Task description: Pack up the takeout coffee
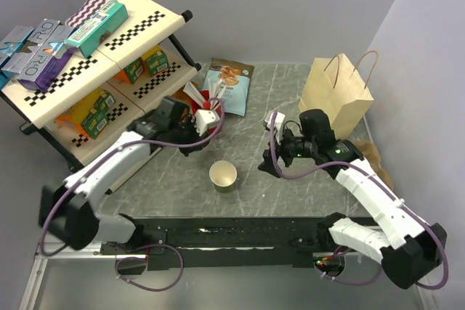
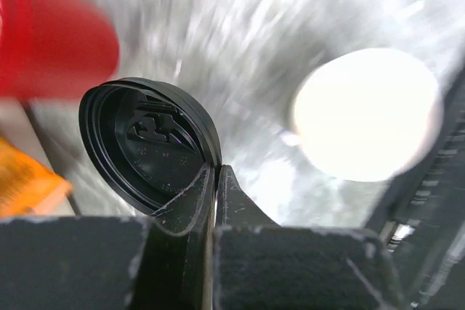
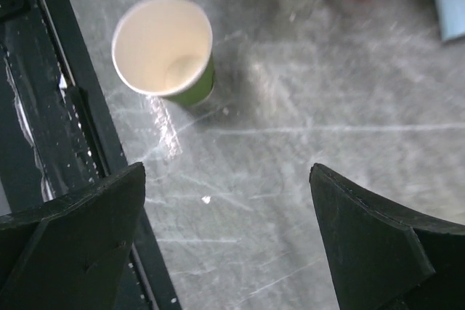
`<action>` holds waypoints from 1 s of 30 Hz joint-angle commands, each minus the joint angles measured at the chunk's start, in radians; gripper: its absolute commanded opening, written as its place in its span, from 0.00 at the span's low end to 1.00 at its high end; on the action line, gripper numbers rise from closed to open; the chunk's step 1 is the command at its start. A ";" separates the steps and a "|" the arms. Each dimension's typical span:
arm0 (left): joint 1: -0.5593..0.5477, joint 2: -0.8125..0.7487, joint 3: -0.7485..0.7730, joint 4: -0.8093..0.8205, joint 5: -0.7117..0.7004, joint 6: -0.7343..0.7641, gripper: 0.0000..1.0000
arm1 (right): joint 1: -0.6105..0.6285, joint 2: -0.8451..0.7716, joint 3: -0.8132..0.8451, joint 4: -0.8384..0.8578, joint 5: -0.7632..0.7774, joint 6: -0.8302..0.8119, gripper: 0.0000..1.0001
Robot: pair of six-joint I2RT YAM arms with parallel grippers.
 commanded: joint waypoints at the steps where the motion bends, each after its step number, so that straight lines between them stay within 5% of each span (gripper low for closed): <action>1: 0.020 -0.115 0.115 -0.125 0.347 0.057 0.01 | 0.050 -0.043 0.100 0.030 0.022 -0.033 1.00; 5: 0.061 -0.135 0.169 -0.081 0.588 0.033 0.01 | 0.126 -0.032 0.171 0.081 0.054 -0.126 1.00; 9: 0.072 -0.088 0.193 0.052 0.771 -0.183 0.01 | 0.224 -0.017 0.200 0.227 0.243 -0.200 1.00; 15: 0.135 -0.049 0.146 0.360 0.998 -0.550 0.01 | 0.281 0.004 0.199 0.346 0.280 -0.318 0.96; 20: 0.152 -0.062 0.104 0.493 1.059 -0.729 0.01 | 0.302 0.004 0.170 0.388 0.266 -0.334 0.93; 25: 0.161 -0.069 0.083 0.490 1.068 -0.729 0.01 | 0.316 0.027 0.185 0.411 0.242 -0.306 0.88; 30: 0.165 -0.062 0.066 0.550 1.077 -0.785 0.01 | 0.337 0.041 0.193 0.391 0.237 -0.344 0.66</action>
